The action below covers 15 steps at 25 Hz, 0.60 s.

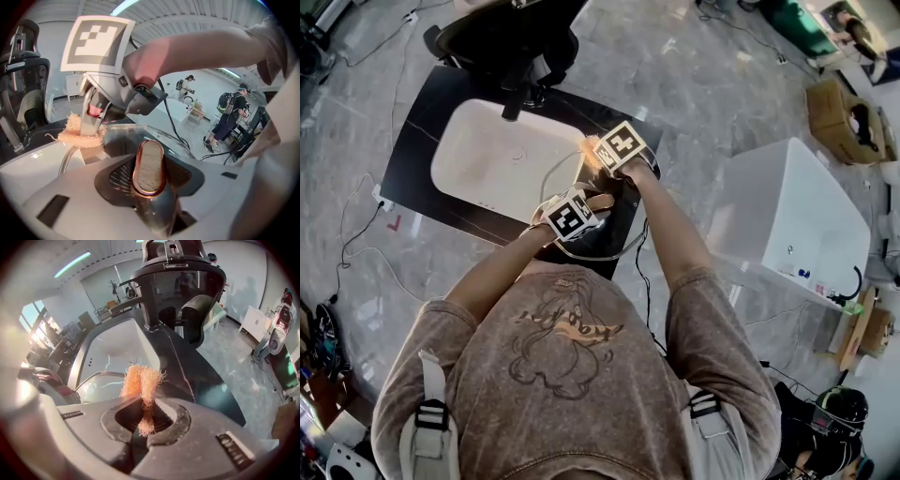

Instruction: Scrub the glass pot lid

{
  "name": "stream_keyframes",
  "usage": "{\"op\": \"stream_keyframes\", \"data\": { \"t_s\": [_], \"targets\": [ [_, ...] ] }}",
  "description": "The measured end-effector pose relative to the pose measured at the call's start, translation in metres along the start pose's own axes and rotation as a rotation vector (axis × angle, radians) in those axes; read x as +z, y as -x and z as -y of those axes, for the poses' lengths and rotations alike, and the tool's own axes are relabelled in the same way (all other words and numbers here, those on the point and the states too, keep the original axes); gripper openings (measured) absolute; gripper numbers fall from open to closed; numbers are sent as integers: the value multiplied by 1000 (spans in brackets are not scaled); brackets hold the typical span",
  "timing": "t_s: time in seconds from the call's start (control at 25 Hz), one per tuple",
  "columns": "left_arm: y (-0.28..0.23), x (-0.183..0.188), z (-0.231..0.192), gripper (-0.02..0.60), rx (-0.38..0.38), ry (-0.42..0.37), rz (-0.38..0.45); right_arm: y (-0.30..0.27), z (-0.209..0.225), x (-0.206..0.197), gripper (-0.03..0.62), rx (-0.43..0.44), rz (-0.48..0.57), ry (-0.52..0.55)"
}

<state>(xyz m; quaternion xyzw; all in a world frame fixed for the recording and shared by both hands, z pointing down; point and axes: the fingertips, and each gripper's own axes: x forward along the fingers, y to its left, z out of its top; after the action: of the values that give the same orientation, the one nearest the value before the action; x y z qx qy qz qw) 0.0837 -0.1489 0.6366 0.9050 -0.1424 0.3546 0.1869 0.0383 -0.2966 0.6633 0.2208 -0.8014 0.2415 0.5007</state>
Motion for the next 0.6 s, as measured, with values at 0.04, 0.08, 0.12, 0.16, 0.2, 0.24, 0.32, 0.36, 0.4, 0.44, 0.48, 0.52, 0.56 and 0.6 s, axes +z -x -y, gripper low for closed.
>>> {"op": "stream_keyframes", "data": {
  "t_s": [0.04, 0.08, 0.12, 0.16, 0.2, 0.24, 0.32, 0.36, 0.4, 0.44, 0.48, 0.52, 0.56, 0.6],
  "targets": [
    [0, 0, 0, 192, 1, -2, 3, -2, -5, 2, 40, 3, -11, 8],
    [-1, 1, 0, 192, 2, -4, 10, -4, -9, 4, 40, 4, -19, 23],
    [-1, 2, -1, 192, 3, -6, 16, -6, -13, 6, 40, 5, -24, 38],
    [-1, 1, 0, 192, 1, -4, 14, -7, -15, 8, 40, 6, -26, 50],
    [-1, 0, 0, 192, -1, -1, 9, -8, -17, 10, 40, 9, -26, 56],
    [-1, -1, 1, 192, -2, 0, 7, -9, -19, 11, 40, 11, -24, 58],
    [-1, -1, 0, 192, -1, 0, 10, -10, -22, 13, 40, 19, -20, 58],
    [-1, -1, 0, 192, 0, 0, 11, -10, -23, 14, 40, 24, -19, 60],
    [0, -1, 0, 192, 1, -1, 11, -10, -25, 14, 40, 30, -18, 64],
    [0, -1, 0, 192, 1, -2, 12, -10, -27, 15, 40, 38, -18, 68],
    [0, 0, 0, 192, 2, -3, 14, -10, -29, 16, 40, 47, -20, 71],
    [0, 0, -1, 192, 4, -3, 17, -11, -31, 17, 40, 56, -23, 76],
    [-1, -1, -1, 192, 5, -4, 21, -12, -33, 17, 40, 65, -27, 81],
    [-1, -1, -1, 192, 5, -5, 22, -13, -36, 18, 40, 74, -32, 87]
  ]
}}
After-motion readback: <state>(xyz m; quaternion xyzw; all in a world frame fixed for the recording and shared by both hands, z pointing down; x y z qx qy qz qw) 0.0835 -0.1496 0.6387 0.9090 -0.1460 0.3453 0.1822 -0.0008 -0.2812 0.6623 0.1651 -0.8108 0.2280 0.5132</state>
